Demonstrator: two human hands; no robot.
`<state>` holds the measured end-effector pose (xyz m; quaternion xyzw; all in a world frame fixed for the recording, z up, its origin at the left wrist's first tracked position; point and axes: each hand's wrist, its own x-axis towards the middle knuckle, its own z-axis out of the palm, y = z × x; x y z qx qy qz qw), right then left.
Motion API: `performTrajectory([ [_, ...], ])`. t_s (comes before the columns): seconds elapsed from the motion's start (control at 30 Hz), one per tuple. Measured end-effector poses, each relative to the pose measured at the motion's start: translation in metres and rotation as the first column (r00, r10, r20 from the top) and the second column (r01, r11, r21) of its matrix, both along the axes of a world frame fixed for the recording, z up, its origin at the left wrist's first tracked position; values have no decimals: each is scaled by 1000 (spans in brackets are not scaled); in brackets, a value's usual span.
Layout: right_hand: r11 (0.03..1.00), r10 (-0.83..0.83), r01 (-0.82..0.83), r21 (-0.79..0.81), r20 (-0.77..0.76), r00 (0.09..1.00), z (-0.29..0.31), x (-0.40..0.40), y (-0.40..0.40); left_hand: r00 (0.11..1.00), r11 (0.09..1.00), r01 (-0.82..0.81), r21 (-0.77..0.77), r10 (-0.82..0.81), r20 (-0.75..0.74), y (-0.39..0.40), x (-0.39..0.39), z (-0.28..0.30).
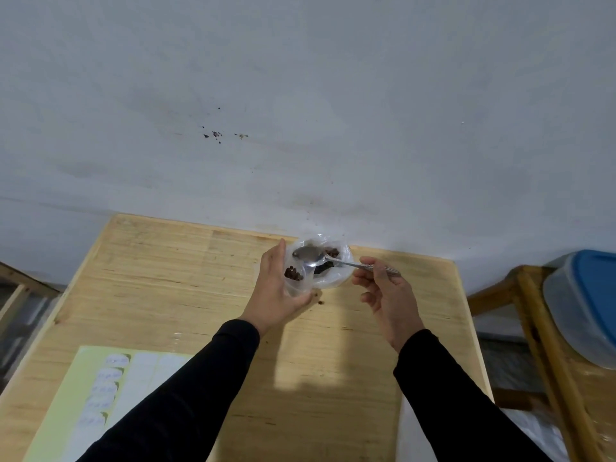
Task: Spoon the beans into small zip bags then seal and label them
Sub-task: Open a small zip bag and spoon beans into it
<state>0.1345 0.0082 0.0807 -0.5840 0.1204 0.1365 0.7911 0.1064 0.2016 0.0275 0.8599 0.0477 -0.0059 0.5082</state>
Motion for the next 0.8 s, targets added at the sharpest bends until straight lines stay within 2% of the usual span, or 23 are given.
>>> performTrajectory([
  [0.13, 991, -132, 132, 10, -25, 991, -10, 12, -6, 1000, 1000, -14, -19, 13, -13, 2, 0, -1],
  [0.27, 931, -139, 156, -330, 75, 988, -29, 19, -6, 1000, 1000, -11, -20, 11, -20, 3, -1, 0],
  [0.37, 890, -67, 108, -444, 107, 992, -43, 20, 4, 1000, 1000, 10, -14, -10, -17, 3, -2, 2],
  [0.43, 906, -75, 89, -413, 50, 996, -51, 19, 13, 1000, 1000, 18, -5, -19, -22, 3, -1, 3],
  [0.67, 981, -146, 111, -160, -226, 963, -58, 23, 22, 999, 1000, 14, -1, -14, -44, 1, 1, 3],
  [0.8, 980, -196, 181, -83, -247, 949, -51, 26, 15, 999, 1000, 7, 4, -7, -45, 0, 1, 3],
])
